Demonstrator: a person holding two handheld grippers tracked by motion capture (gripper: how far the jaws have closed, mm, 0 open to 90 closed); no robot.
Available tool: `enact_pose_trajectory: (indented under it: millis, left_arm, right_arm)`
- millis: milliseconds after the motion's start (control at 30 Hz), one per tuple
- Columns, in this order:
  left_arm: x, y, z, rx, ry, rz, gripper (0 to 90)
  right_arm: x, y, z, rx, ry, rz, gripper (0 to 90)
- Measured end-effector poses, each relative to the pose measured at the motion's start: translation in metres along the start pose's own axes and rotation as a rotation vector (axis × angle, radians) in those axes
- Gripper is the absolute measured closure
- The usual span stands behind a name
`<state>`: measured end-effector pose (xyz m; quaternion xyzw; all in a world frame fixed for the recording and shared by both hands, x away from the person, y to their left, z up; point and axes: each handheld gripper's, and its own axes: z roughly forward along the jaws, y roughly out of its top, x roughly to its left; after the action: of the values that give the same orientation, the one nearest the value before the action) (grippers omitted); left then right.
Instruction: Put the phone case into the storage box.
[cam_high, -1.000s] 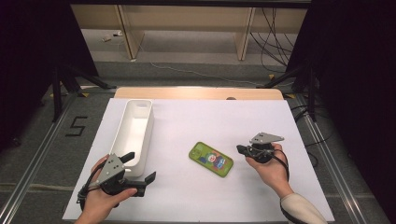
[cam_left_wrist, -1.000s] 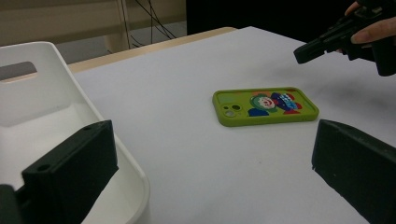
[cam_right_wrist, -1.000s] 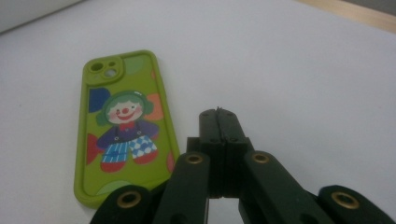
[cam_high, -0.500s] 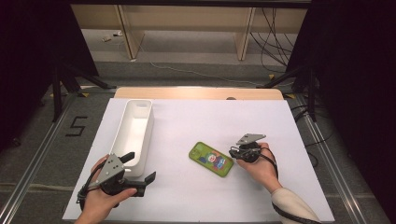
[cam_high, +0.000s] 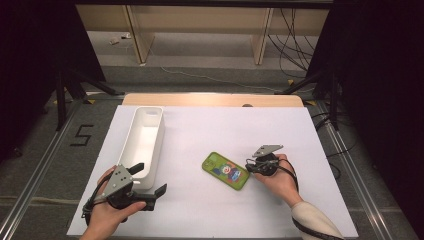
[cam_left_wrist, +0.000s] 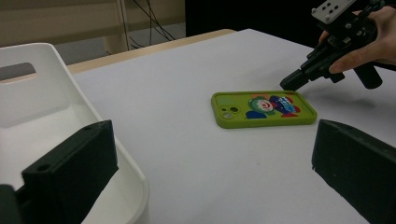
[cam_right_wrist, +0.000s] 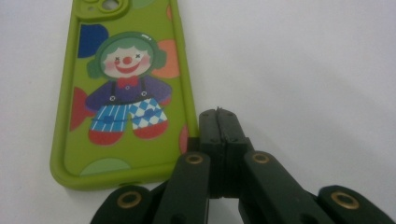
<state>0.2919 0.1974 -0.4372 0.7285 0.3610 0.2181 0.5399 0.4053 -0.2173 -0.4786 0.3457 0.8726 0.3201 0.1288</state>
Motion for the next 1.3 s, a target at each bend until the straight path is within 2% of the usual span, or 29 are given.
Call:
enact_pose_trajectory:
  millis: [267, 633, 1000, 1100, 1133, 1167, 1200, 1233, 1267, 1300]
  left_arm:
    - [0.000, 0.000, 0.000, 0.000, -0.002, 0.000, 0.0]
    - [0.000, 0.000, 0.001, -0.001, -0.005, 0.000, 0.0]
    - [0.000, 0.001, 0.001, -0.001, -0.006, 0.001, 0.0]
    - [-0.001, 0.001, 0.001, -0.001, -0.007, 0.001, 0.0]
    - [-0.001, 0.001, 0.001, 0.001, -0.007, 0.002, 0.0]
    - [-0.001, 0.001, 0.001, -0.001, -0.008, -0.001, 0.0]
    - [-0.001, 0.001, 0.001, -0.001, -0.008, -0.001, 0.0]
    - [-0.001, 0.001, 0.001, 0.000, -0.008, -0.002, 0.0]
    - [-0.001, 0.001, 0.001, 0.001, -0.009, -0.003, 0.0]
    - [-0.001, 0.001, 0.002, 0.004, -0.010, -0.001, 0.0]
  right_arm:
    - [0.008, -0.001, -0.001, 0.039, 0.023, -0.047, 90.0]
    - [0.033, -0.003, -0.008, 0.095, 0.053, -0.110, 90.0]
    - [0.041, -0.002, -0.008, 0.114, 0.059, -0.111, 90.0]
    - [0.040, -0.002, -0.009, 0.113, 0.059, -0.080, 90.0]
    - [0.039, -0.002, -0.011, 0.102, 0.047, -0.066, 86.0]
    - [0.036, 0.000, -0.017, 0.088, 0.020, -0.020, 73.6]
    - [0.036, 0.000, -0.017, 0.088, 0.020, -0.020, 73.6]
    - [0.034, 0.002, -0.021, 0.074, 0.017, -0.001, 67.3]
    - [0.031, 0.006, -0.031, 0.026, -0.011, 0.042, 52.0]
    - [0.029, 0.009, -0.036, 0.003, -0.024, 0.067, 45.3]
